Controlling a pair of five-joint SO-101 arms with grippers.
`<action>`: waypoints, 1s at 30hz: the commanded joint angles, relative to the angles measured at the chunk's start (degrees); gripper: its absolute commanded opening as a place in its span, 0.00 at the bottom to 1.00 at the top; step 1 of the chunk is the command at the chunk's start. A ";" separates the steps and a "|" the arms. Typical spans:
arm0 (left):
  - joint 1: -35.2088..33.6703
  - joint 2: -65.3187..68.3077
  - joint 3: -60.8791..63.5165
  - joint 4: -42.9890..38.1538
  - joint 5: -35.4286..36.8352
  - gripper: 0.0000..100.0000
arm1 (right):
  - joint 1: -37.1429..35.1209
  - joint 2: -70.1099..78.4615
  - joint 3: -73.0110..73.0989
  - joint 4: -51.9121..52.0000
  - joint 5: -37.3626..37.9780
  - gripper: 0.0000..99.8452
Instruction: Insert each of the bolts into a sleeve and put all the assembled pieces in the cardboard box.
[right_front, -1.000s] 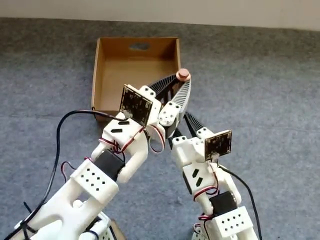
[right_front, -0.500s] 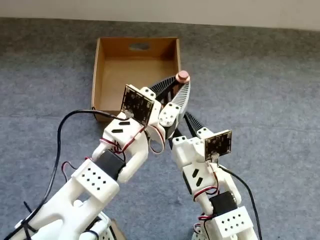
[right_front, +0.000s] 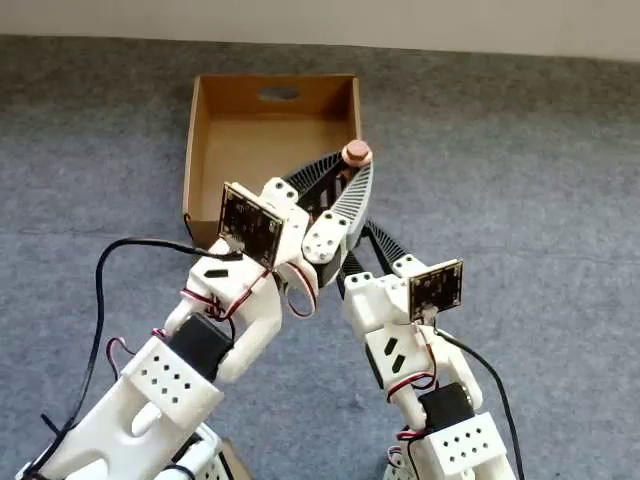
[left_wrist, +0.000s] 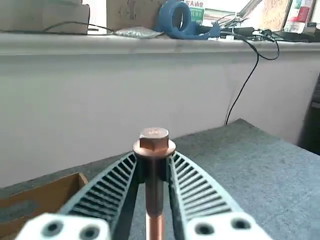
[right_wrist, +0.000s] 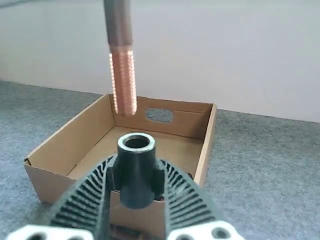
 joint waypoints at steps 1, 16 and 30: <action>0.66 -0.66 -0.31 0.62 0.35 0.01 | -0.40 -0.66 -0.57 -1.19 -0.53 0.01; 0.84 7.78 -2.86 0.79 0.44 0.01 | -0.22 -0.66 -0.57 -1.19 -0.53 0.01; 4.26 7.78 -2.77 0.88 0.35 0.01 | 0.48 -0.66 -0.57 -1.19 -0.53 0.01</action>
